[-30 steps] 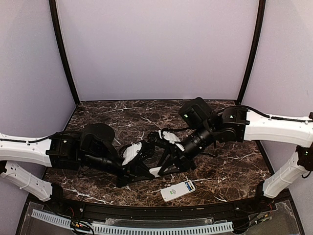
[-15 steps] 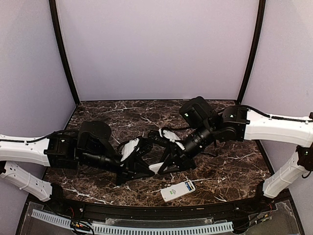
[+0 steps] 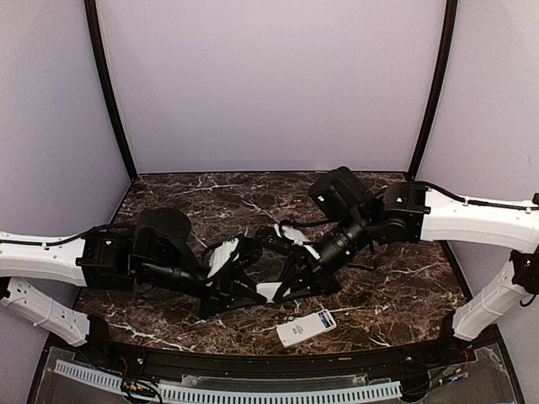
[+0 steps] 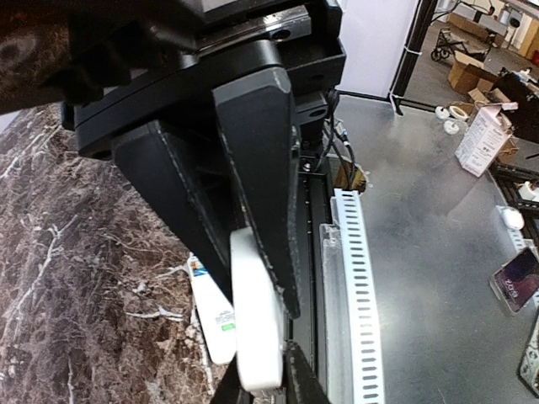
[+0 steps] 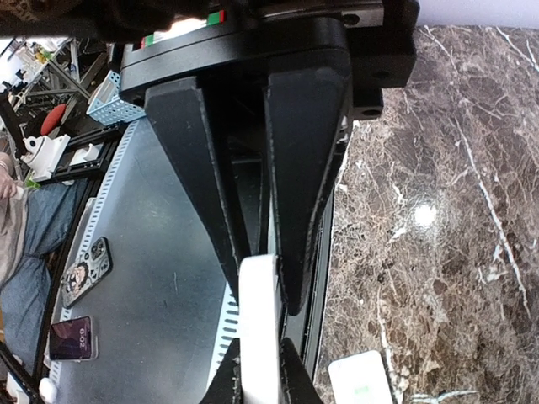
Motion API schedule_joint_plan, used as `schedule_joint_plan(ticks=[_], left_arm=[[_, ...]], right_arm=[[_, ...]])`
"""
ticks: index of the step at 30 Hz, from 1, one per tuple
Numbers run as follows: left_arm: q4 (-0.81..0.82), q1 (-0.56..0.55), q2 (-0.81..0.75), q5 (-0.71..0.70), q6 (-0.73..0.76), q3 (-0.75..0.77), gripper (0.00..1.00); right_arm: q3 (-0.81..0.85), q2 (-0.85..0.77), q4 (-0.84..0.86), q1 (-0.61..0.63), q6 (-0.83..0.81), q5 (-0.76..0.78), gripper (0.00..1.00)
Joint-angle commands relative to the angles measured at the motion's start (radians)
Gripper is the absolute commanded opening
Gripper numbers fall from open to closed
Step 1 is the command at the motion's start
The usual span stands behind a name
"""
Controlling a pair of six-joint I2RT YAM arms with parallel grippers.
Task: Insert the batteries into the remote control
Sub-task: Pass from the left arm to the right
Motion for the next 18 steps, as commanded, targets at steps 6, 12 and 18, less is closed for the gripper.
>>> schedule_joint_plan(ticks=[6, 12, 18], left_arm=[[0.031, 0.003, -0.040, -0.149, -0.019, -0.054, 0.76], [0.022, 0.004, -0.068, -0.297, -0.026, -0.085, 0.98], [0.021, 0.007, -0.056, -0.374, -0.076, -0.113, 0.99]], right_arm=[[-0.100, -0.049, 0.140, -0.024, 0.199, 0.103, 0.00], [-0.194, -0.062, 0.149, -0.096, 0.378, 0.208, 0.00], [-0.334, -0.062, 0.187, -0.289, 0.609, 0.285, 0.00]])
